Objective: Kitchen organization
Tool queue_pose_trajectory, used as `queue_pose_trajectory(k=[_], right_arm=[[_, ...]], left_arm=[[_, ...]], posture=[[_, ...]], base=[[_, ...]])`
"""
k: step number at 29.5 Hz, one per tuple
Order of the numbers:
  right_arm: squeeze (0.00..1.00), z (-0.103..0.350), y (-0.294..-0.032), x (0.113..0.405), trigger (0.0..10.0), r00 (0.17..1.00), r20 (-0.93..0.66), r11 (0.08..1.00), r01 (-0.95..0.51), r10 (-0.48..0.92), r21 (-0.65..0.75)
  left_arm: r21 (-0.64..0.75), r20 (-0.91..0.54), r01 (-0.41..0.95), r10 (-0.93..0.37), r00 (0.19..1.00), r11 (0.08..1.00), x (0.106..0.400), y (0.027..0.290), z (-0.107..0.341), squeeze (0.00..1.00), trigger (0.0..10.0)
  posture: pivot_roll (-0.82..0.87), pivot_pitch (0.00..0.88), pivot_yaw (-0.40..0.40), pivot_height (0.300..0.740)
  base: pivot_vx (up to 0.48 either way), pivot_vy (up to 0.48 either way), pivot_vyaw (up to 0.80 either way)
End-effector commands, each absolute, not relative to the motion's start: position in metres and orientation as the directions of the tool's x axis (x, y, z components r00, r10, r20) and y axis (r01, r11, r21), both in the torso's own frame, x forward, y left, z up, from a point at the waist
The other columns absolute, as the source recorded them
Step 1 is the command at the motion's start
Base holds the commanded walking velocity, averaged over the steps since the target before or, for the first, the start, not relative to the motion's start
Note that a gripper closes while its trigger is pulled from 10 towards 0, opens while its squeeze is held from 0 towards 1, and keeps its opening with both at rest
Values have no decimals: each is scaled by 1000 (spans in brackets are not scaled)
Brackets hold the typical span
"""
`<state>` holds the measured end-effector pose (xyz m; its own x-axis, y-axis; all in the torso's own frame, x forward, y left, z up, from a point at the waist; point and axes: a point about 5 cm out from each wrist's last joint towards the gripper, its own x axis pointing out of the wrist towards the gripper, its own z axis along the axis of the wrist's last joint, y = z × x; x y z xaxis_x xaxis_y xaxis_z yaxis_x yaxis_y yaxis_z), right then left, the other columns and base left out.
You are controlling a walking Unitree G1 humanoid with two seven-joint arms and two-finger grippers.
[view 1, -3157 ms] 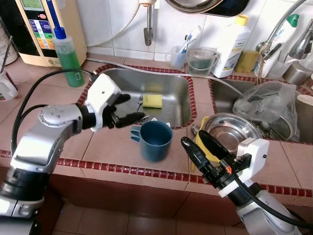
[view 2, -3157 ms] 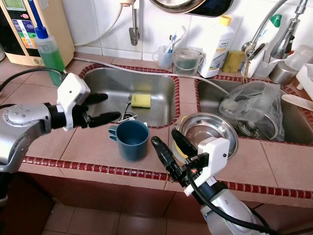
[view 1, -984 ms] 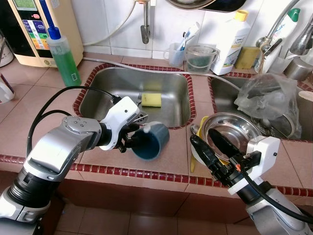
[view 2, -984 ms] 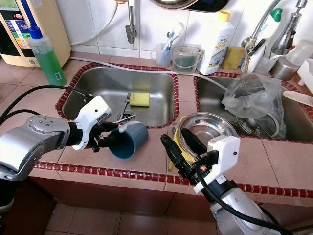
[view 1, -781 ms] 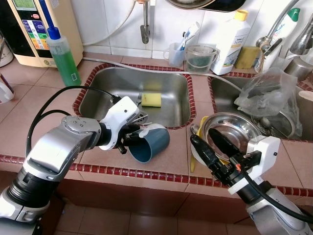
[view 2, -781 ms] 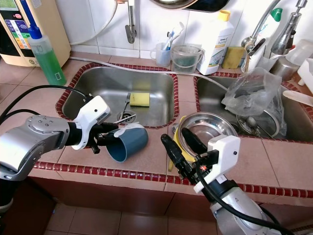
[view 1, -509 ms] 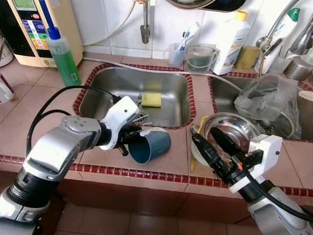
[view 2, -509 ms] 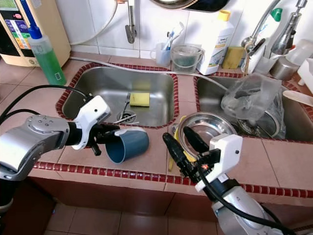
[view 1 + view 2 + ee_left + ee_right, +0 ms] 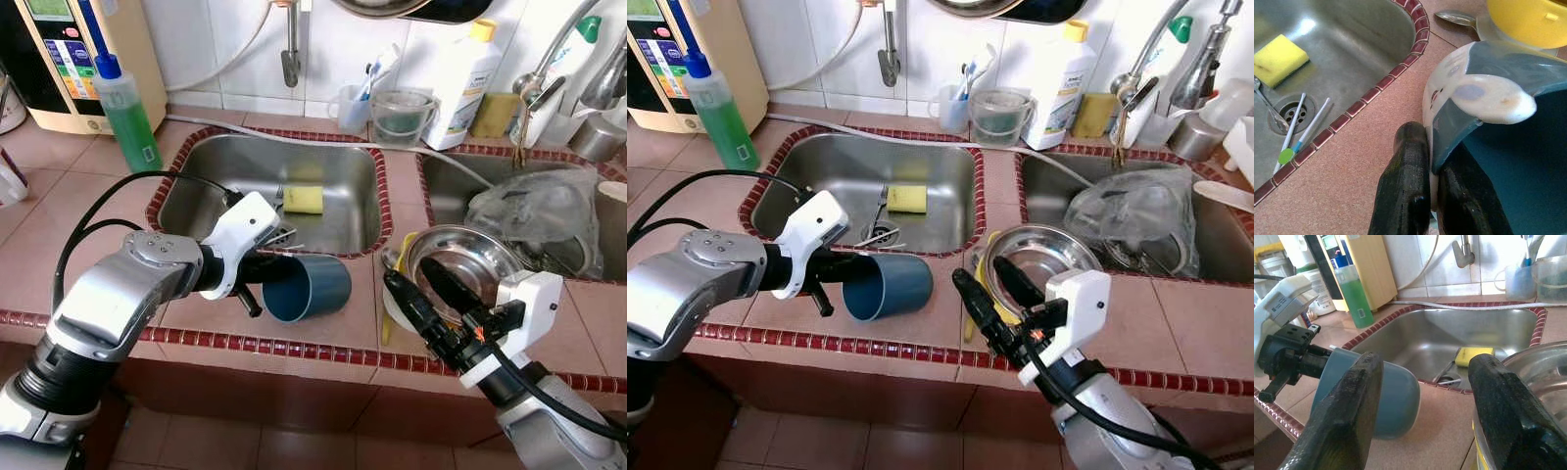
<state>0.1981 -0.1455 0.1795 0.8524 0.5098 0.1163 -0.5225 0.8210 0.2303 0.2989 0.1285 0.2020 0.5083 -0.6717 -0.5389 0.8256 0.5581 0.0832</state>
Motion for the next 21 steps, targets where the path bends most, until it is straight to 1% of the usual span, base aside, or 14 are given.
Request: queue_pose_trajectory(k=[1, 3, 10, 12, 13, 15, 16, 17, 18, 19, 21], right_arm=[[0, 177, -145, 197, 10000, 845, 97, 809, -532, 526, 249], [0, 177, -145, 197, 10000, 843, 96, 807, -535, 529, 249], [0, 180, -144, 199, 10000, 841, 111, 805, -540, 530, 244], [0, 181, -144, 201, 10000, 840, 121, 805, -542, 529, 242], [0, 184, -144, 204, 10000, 839, 135, 805, -543, 527, 239], [0, 187, -144, 209, 10000, 840, 151, 807, -542, 521, 235], [0, 190, -144, 213, 10000, 841, 168, 810, -540, 514, 230], [0, 190, -144, 213, 10000, 841, 168, 810, -540, 514, 230], [0, 193, -144, 217, 10000, 842, 186, 813, -538, 506, 225], [0, 196, -143, 222, 10000, 843, 204, 815, -535, 497, 223], [0, 198, -142, 227, 10000, 844, 222, 817, -532, 489, 222]], left_arm=[[100, -514, 823, -679, 524, 559, 302, 129, 210, 0, 0], [103, -510, 821, -679, 528, 561, 302, 130, 211, 0, 0], [119, -465, 784, -663, 586, 610, 312, 135, 220, 0, 0], [128, -433, 756, -650, 624, 641, 320, 137, 224, 0, 0], [135, -391, 707, -618, 682, 694, 330, 140, 231, 0, 0], [142, -346, 662, -590, 729, 735, 339, 142, 237, 0, 0], [139, -310, 637, -577, 755, 758, 344, 142, 241, 0, 4863], [139, -310, 637, -577, 755, 758, 344, 142, 241, 0, 4863], [138, -275, 615, -567, 776, 776, 349, 142, 244, 0, 8549], [137, -239, 597, -558, 795, 791, 353, 140, 246, 0, 10000], [135, -203, 578, -548, 811, 805, 356, 139, 248, 0, 10000]], posture=[[-59, 92, -10, 740], [-59, 92, -10, 740], [-58, 78, -14, 740], [-58, 71, -17, 740], [-59, 66, -19, 740], [-59, 58, -22, 740], [-63, 46, -27, 740], [-63, 46, -27, 740], [-63, 40, -29, 740], [-67, 31, -32, 740], [-70, 24, -27, 740]], base=[[0, 0, 0], [0, 0, 0], [0, 0, 0], [0, 0, 0], [0, 0, 0], [0, 0, 0], [0, 0, 0], [0, 0, 0], [0, 0, 0], [0, 0, 0], [0, 0, 0]])
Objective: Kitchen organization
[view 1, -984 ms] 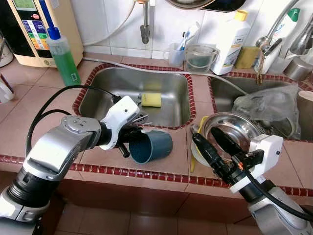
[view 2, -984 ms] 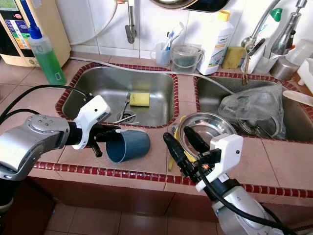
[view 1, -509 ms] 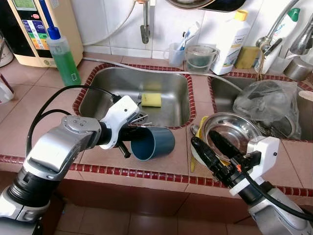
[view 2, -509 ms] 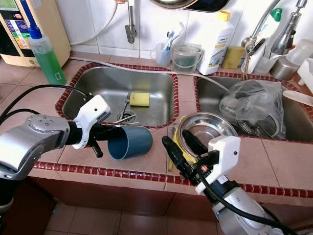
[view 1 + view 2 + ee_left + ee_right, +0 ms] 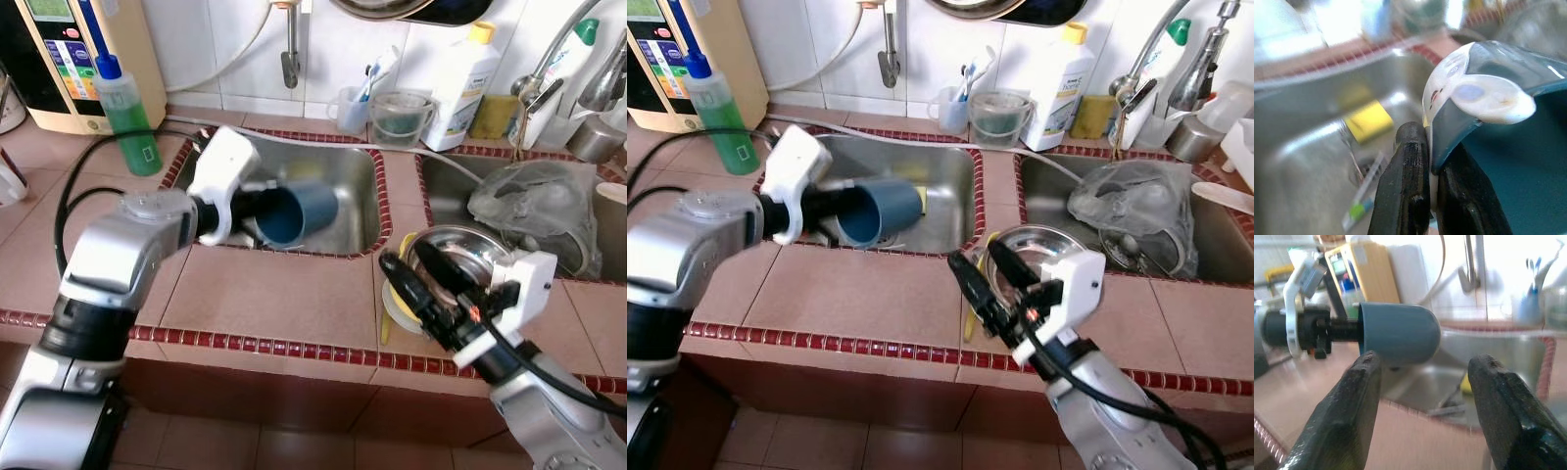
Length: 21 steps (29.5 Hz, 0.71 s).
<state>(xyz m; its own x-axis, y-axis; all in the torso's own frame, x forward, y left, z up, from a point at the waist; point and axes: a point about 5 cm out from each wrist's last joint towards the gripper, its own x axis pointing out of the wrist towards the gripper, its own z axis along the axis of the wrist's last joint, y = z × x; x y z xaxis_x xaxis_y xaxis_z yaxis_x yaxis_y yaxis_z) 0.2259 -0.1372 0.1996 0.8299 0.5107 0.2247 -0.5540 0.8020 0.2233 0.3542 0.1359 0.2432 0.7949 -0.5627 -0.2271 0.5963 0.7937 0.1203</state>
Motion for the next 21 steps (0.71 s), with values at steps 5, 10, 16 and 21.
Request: queue_pose_trajectory(k=[5, 10, 16, 21], right_arm=[[0, 211, -133, 254, 10000, 842, 283, 833, -519, 459, 192], [0, 217, -133, 278, 10000, 868, 301, 866, -461, 395, 193], [0, 220, -142, 297, 10000, 909, 302, 916, -352, 287, 191], [0, 218, -155, 308, 10000, 935, 317, 973, -201, 157, 111]], left_arm=[[88, -81, 509, -503, 861, 856, 367, 125, 248, 0, 10000], [37, 80, 311, -313, 946, 950, 373, 127, 248, 0, 10000], [16, 191, 170, -169, 967, 985, 367, 137, 236, 0, 10000], [-8, 252, 153, -146, 957, 988, 359, 142, 218, 0, 10000]], posture=[[-74, 0, -36, 740], [-45, 0, -58, 740], [-26, 0, -80, 740], [-16, 0, -91, 740]], base=[[0, 0, 0], [0, 0, 0], [0, 0, 0], [0, 0, 0]])
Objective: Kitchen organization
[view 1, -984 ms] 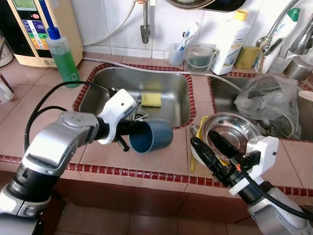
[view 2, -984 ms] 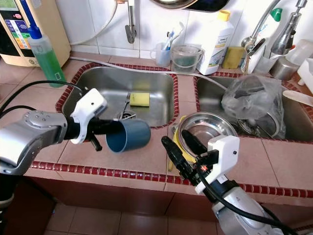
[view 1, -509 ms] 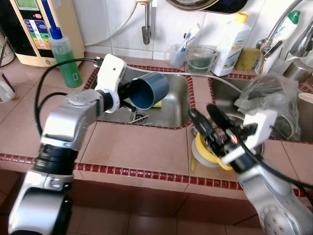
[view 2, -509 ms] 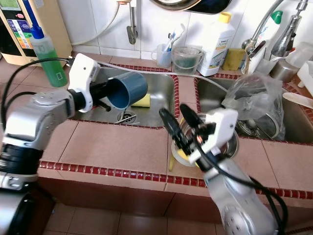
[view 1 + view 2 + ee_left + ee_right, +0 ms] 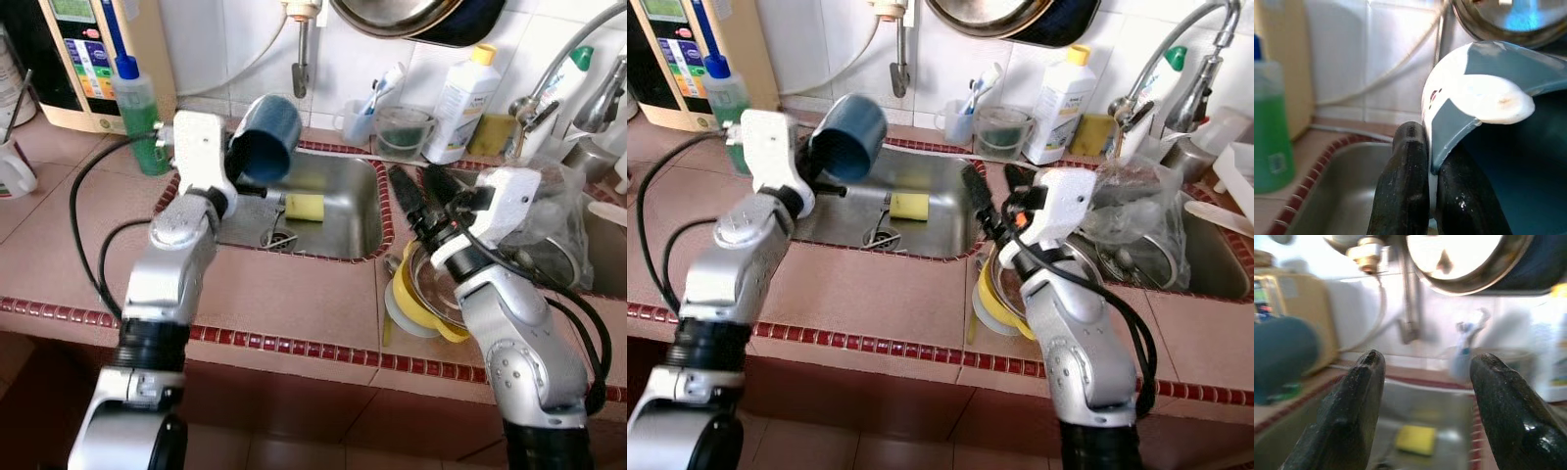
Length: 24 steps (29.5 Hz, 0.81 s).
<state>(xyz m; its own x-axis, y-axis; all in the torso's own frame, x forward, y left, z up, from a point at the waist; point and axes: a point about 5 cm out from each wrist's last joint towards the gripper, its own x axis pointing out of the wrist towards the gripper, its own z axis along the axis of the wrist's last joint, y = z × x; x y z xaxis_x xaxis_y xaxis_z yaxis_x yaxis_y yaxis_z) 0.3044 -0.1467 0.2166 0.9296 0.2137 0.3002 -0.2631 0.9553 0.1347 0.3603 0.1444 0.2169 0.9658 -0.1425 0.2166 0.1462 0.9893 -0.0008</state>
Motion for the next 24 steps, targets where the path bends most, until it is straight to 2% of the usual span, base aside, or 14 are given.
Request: queue_pose_trajectory(k=[1, 3, 8, 24], right_arm=[[0, 218, -155, 308, 10000, 935, 317, 973, -201, 157, 111], [0, 214, -161, 313, 10000, 941, 321, 985, -141, 104, 95], [0, 209, -163, 314, 10000, 945, 317, 989, -118, 85, 86], [0, 212, -149, 300, 10000, 937, 304, 977, -202, 173, 67]], left_arm=[[-8, 252, 153, -146, 957, 988, 359, 142, 218, 0, 10000], [-64, 270, 159, -136, 953, 985, 355, 146, 209, 0, 10000], [-36, 257, 163, -148, 955, 986, 354, 148, 204, 0, 10000], [17, 215, 287, -284, 934, 958, 379, 137, 199, 0, 10000]], posture=[[-16, 0, -91, 740], [-15, 0, -92, 740], [-7, 0, -97, 740], [-33, 0, -105, 740]], base=[[0, 0, 0], [0, 0, 0], [0, 0, 0], [0, 0, 0]])
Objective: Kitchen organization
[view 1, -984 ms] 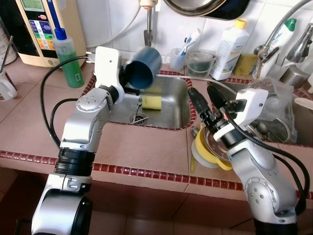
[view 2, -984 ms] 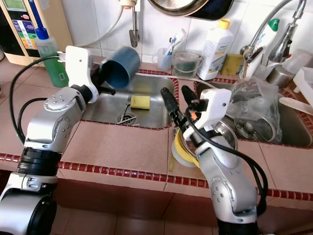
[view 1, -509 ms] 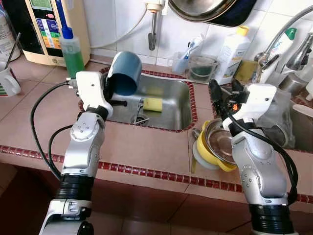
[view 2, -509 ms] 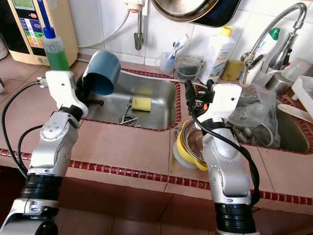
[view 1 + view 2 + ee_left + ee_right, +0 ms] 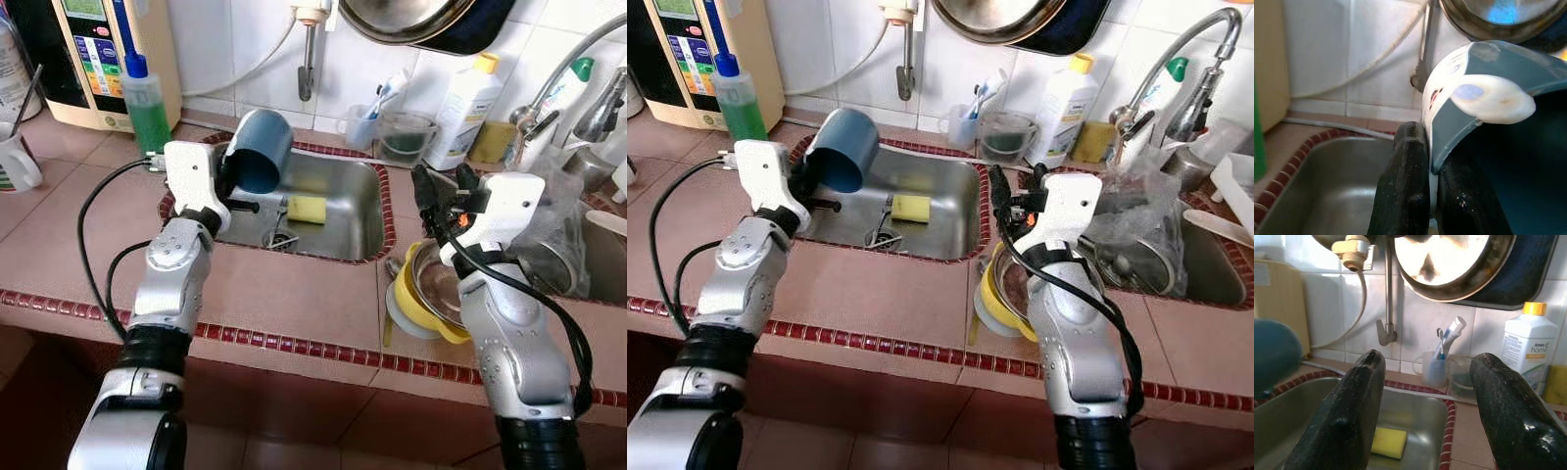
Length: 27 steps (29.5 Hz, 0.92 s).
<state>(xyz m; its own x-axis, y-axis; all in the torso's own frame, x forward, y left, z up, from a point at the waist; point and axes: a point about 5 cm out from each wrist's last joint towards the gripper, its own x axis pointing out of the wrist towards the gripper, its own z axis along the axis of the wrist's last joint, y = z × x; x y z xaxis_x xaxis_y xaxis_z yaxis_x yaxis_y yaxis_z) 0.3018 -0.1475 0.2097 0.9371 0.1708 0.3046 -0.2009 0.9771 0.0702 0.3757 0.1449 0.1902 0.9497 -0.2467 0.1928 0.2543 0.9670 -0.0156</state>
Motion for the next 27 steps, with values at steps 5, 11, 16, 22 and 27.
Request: queue_pose_trajectory(k=[5, 11, 16, 22, 27], right_arm=[[0, 213, -149, 286, 10000, 937, 280, 972, -231, 207, 52], [0, 212, -143, 270, 10000, 938, 245, 960, -270, 244, 76], [0, 210, -139, 257, 10000, 942, 210, 952, -288, 263, 101], [0, 209, -133, 232, 10000, 940, 154, 938, -323, 303, 126], [0, 210, -126, 214, 10000, 929, 130, 915, -365, 346, 171]], left_arm=[[61, 181, 336, -342, 922, 940, 389, 129, 200, 0, 10000], [111, 160, 367, -381, 911, 924, 396, 126, 204, 0, 10000], [151, 135, 385, -405, 904, 910, 400, 125, 207, 0, 10000], [219, 80, 428, -453, 888, 877, 404, 122, 206, 0, 10000], [221, 52, 443, -464, 885, 869, 405, 124, 207, 0, 10000]], posture=[[-66, 40, -111, 740], [-85, 77, -110, 740], [-118, 148, -100, 740], [-127, 197, -90, 740], [-129, 248, -85, 740]], base=[[0, 0, 0], [0, 0, 0], [0, 0, 0], [0, 0, 0], [0, 0, 0]])
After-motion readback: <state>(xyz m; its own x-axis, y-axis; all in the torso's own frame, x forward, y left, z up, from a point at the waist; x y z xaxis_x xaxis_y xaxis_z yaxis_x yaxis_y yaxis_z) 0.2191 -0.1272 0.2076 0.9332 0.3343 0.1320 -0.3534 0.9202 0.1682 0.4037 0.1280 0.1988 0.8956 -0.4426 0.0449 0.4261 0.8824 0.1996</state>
